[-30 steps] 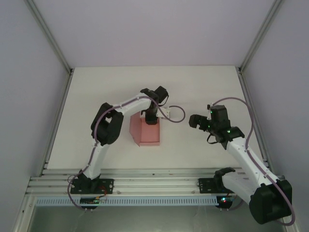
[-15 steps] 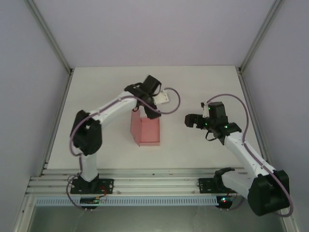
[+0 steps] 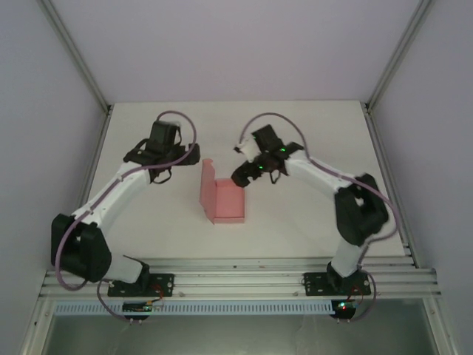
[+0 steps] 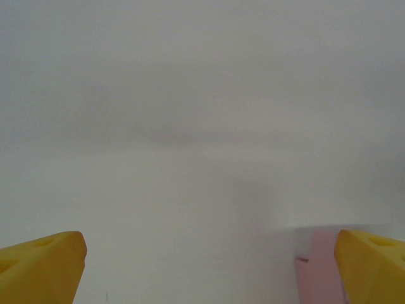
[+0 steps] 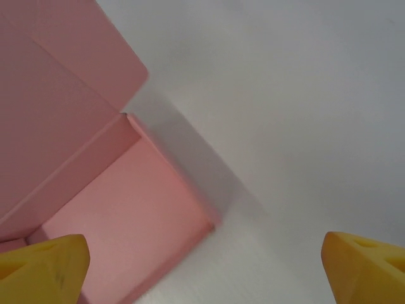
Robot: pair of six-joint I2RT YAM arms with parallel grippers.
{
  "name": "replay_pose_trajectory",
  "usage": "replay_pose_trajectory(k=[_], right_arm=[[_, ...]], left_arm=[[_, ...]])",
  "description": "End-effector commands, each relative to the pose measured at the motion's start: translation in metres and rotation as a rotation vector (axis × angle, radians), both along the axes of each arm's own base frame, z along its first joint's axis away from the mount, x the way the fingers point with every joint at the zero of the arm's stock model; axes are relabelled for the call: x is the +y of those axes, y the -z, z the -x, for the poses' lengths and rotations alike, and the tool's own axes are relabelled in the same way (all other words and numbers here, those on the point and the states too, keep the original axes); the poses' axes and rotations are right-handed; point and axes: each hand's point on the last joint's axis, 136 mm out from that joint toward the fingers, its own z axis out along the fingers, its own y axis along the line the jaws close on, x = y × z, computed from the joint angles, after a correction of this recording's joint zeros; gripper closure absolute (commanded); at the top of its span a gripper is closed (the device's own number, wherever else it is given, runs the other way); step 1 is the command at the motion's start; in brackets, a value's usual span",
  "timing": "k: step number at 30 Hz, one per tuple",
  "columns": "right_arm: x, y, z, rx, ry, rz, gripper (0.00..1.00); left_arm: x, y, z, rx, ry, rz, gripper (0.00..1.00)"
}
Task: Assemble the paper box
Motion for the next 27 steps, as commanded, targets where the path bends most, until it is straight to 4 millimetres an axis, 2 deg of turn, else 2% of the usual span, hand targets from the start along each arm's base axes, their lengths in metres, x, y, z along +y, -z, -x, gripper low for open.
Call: replay_pose_trajectory(k=[1, 6, 11, 15, 18, 20, 23, 25, 27], right_arm=[[0.012, 0.035, 0.007, 0.05, -0.152, 0.153, 0.09], [0.036, 0.054, -0.001, 0.095, -0.189, 0.156, 0.24], [0.042, 0.07, 0.001, 0.126, -0.171, 0.167, 0.46], [0.036, 0.077, -0.003, 0.131, -0.127, 0.19, 0.73], [0.033, 0.07, -0.007, 0.099, -0.072, 0.179, 0.89], [0.025, 0.061, -0.012, 0.066, 0.005, 0.177, 0.95], [0.003, 0.049, -0.018, 0.007, 0.174, 0.201, 1.0], [-0.023, 0.042, -0.02, -0.019, 0.376, 0.227, 1.0], [-0.053, 0.04, -0.011, -0.004, 0.627, 0.261, 1.0]], left_arm=[[0.019, -0.005, 0.012, -0.03, -0.126, 0.084, 0.0], [0.04, 0.006, 0.038, -0.009, -0.191, 0.09, 0.0], [0.048, 0.003, 0.052, -0.029, -0.201, 0.089, 0.0], [0.051, -0.006, 0.054, -0.056, -0.203, 0.088, 0.0], [0.05, -0.013, 0.054, -0.072, -0.196, 0.099, 0.0], [0.049, -0.018, 0.053, -0.085, -0.189, 0.109, 0.0], [0.045, -0.026, 0.052, -0.101, -0.175, 0.127, 0.0], [0.044, -0.029, 0.051, -0.112, -0.169, 0.135, 0.0], [0.042, -0.031, 0.049, -0.119, -0.163, 0.142, 0.0]])
